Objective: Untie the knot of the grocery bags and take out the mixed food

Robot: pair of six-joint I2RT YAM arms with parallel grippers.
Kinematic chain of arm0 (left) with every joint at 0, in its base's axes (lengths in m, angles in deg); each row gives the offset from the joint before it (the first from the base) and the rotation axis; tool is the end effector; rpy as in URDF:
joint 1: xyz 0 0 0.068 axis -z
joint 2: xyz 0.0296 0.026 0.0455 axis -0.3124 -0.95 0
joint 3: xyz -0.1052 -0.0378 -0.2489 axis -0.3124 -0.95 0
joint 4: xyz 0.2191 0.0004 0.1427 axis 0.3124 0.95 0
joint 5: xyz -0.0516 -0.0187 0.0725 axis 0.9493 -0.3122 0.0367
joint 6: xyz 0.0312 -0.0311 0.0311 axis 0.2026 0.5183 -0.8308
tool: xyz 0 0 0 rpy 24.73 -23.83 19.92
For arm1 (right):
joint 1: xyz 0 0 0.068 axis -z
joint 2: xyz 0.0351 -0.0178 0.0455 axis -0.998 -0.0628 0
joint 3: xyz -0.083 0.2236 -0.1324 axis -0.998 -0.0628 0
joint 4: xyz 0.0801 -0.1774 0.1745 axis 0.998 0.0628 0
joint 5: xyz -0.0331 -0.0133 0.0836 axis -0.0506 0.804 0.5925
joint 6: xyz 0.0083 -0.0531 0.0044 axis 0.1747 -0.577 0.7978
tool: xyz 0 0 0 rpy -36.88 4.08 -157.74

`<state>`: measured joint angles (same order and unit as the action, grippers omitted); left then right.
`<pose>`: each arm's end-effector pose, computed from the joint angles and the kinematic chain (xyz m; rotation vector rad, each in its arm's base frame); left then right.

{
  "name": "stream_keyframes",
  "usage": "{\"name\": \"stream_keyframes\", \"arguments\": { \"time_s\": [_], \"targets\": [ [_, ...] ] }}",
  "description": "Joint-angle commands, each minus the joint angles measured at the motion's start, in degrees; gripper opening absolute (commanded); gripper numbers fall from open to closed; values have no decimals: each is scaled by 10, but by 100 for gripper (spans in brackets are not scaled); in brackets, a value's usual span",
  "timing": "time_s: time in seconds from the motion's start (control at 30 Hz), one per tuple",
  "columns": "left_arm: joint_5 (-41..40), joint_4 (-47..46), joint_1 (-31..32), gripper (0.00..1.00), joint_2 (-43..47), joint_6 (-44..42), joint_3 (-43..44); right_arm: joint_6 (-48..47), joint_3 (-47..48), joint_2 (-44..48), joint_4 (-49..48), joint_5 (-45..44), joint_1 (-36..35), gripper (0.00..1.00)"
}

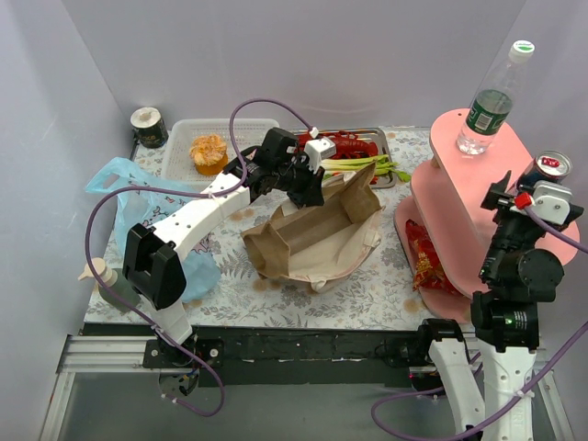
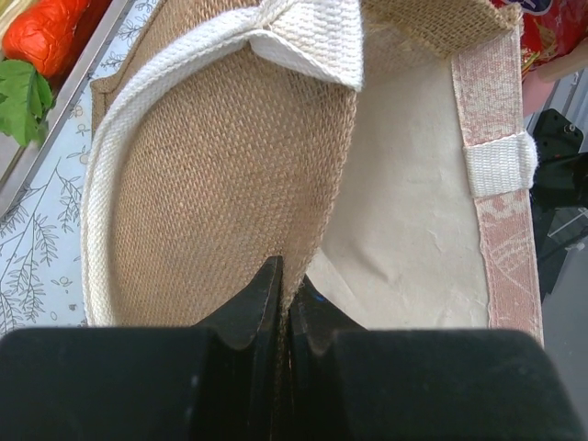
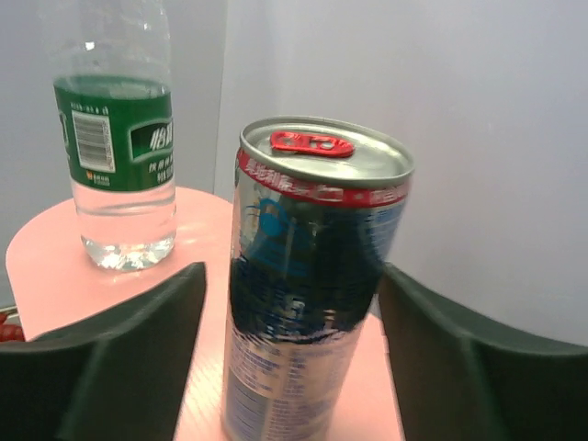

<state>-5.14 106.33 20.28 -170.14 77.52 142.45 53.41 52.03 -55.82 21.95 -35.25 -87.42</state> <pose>0.2972 -0.2579 0.3332 0.3657 2.4869 -1.1759 0.0690 -0.0150 0.4396 0.2385 1.1329 -0.5391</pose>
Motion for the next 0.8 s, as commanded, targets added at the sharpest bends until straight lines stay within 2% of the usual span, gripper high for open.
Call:
{"name": "stream_keyframes", "arguments": {
  "time_s": [0.0, 0.23, 0.33, 0.5, 0.6, 0.7, 0.77],
  "targets": [
    [14, 16, 5, 5, 4, -5, 21, 6, 5, -4, 51, -6, 4, 97],
    [20, 8, 5, 5, 9, 4, 13, 21, 61, -19, 91, 43, 25, 98],
    [13, 10, 5, 6, 15, 3, 12, -38, 132, -28, 146, 81, 33, 98],
    [-2, 9, 9, 6, 31, -8, 1, -58, 289, -33, 359, 131, 39, 98],
    [-10, 10, 9, 6, 30, -9, 2, -71, 322, -13, 418, 196, 44, 98],
    [-13, 12, 9, 6, 26, -11, 5, -115, 310, 23, 393, 304, 46, 98],
    [-17, 15, 9, 6, 24, -11, 8, -119, 287, 36, 327, 386, 51, 98]
  ]
}}
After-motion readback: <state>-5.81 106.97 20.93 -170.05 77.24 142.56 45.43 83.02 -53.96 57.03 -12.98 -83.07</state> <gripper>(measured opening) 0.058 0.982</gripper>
